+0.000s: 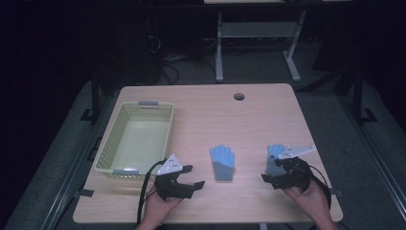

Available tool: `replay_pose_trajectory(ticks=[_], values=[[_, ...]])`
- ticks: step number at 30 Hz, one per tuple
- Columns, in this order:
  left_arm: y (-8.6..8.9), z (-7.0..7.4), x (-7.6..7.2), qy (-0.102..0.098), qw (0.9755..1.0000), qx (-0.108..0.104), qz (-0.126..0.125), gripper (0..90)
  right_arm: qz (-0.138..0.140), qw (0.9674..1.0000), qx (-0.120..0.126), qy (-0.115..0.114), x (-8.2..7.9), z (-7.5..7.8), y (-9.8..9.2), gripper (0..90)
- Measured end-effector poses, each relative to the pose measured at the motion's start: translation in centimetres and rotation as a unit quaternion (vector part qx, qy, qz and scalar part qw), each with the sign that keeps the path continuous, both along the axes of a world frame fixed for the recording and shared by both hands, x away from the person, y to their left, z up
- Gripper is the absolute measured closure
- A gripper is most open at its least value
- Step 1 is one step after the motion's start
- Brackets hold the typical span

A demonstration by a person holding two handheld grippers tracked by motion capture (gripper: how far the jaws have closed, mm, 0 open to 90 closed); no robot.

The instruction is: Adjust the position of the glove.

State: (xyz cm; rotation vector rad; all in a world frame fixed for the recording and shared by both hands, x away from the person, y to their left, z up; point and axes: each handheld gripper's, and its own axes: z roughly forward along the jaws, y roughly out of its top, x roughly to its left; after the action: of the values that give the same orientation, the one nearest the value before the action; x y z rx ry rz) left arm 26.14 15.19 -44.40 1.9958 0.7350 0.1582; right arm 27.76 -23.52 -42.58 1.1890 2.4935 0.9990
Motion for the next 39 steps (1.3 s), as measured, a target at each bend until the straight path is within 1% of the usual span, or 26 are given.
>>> replay_pose_trajectory(ticks=[3, 4, 5, 6, 7, 8, 10, 11, 12, 14, 15, 17, 18, 20, 23, 25, 28, 30, 32, 37, 39], values=[[0.0, 0.0, 0.0, -0.002, 1.0, 0.001, 0.002, 25.0, 0.001, 0.9999, -0.012, 0.006, 0.7, 0.3, -0.2, 22.7], [0.1, 0.0, 0.1, -0.006, 1.0, 0.003, 0.001, 25.0, 0.0, 0.9999, -0.013, 0.008, 0.9, 0.5, -0.2, 22.8], [0.1, 0.0, 0.1, -0.004, 1.0, 0.0, 0.003, 25.0, 0.001, 0.9999, -0.012, 0.007, 1.1, 0.6, -0.2, 22.9], [0.1, 0.0, 0.1, -0.004, 1.0, 0.0, 0.003, 25.0, -0.002, 0.9999, -0.01, 0.011, 1.3, 0.8, -0.3, 22.9], [0.1, 0.0, 0.1, -0.001, 1.0, -0.005, 0.004, 25.0, -0.002, 0.9999, -0.01, 0.011, 1.3, 0.8, -0.3, 22.9], [0.1, 0.1, 0.2, -0.003, 1.0, -0.005, 0.002, 25.0, 0.0, 0.9998, -0.016, 0.013, 1.5, 0.9, -0.3, 23.1], [0.0, 0.1, 0.2, -0.005, 1.0, 0.001, 0.0, 25.0, 0.0, 0.9997, -0.022, 0.014, 1.9, 1.4, -0.4, 23.5], [0.0, 0.0, 0.2, -0.003, 1.0, 0.0, 0.001, 25.0, 0.002, 0.9997, -0.021, 0.011, 2.0, 1.5, -0.4, 24.0], [0.0, 0.0, 0.2, -0.002, 1.0, -0.003, 0.001, 25.0, 0.001, 0.9997, -0.019, 0.016, 2.1, 1.6, -0.5, 24.3], [0.0, 0.0, 0.2, -0.002, 1.0, -0.003, 0.001, 25.0, 0.001, 0.9996, -0.021, 0.017, 2.3, 1.7, -0.5, 24.2], [0.0, 0.1, 0.2, -0.005, 1.0, -0.002, 0.001, 25.0, 0.001, 0.9995, -0.026, 0.018, 2.6, 1.9, -0.6, 24.3], [0.1, 0.1, 0.2, -0.006, 1.0, 0.0, 0.0, 25.0, -0.001, 0.9995, -0.025, 0.017, 2.9, 2.2, -0.8, 24.3], [0.1, 0.0, 0.2, -0.006, 1.0, 0.001, -0.002, 25.0, -0.001, 0.9997, -0.019, 0.017, 3.1, 2.3, -0.9, 24.3], [0.0, 0.0, 0.1, -0.006, 1.0, 0.001, -0.002, 25.1, -0.005, 0.9995, -0.022, 0.021, 3.3, 2.4, -1.1, 24.3], [0.0, 0.0, 0.2, -0.007, 1.0, -0.002, 0.001, 25.0, -0.005, 0.9995, -0.024, 0.021, 3.5, 2.6, -1.3, 28.9], [0.1, 0.0, 0.2, -0.003, 1.0, -0.005, 0.003, 25.0, -0.006, 0.9993, -0.024, 0.028, 3.7, 2.6, -1.4, 28.2], [0.2, 0.1, 0.3, -0.006, 1.0, -0.005, 0.005, 25.0, -0.007, 0.9991, -0.03, 0.029, 4.1, 2.7, -1.6, 27.8], [0.2, 0.1, 0.4, -0.006, 1.0, -0.006, 0.005, 25.0, -0.009, 0.9991, -0.025, 0.033, 4.3, 2.7, -1.7, 27.5], [0.2, 0.0, 0.3, -0.003, 1.0, -0.006, 0.004, 25.0, -0.014, 0.9988, -0.029, 0.038, 4.6, 2.6, -1.9, 27.4], [0.1, 0.1, 0.3, -0.012, 0.9999, -0.002, 0.008, 25.1, -0.027, 0.9981, -0.035, 0.043, 5.4, 2.6, -2.7, 27.9], [0.1, 0.0, 0.2, -0.008, 0.9999, -0.003, 0.01, 25.2, -0.032, 0.9977, -0.033, 0.049, 5.6, 2.5, -3.0, 28.4]])
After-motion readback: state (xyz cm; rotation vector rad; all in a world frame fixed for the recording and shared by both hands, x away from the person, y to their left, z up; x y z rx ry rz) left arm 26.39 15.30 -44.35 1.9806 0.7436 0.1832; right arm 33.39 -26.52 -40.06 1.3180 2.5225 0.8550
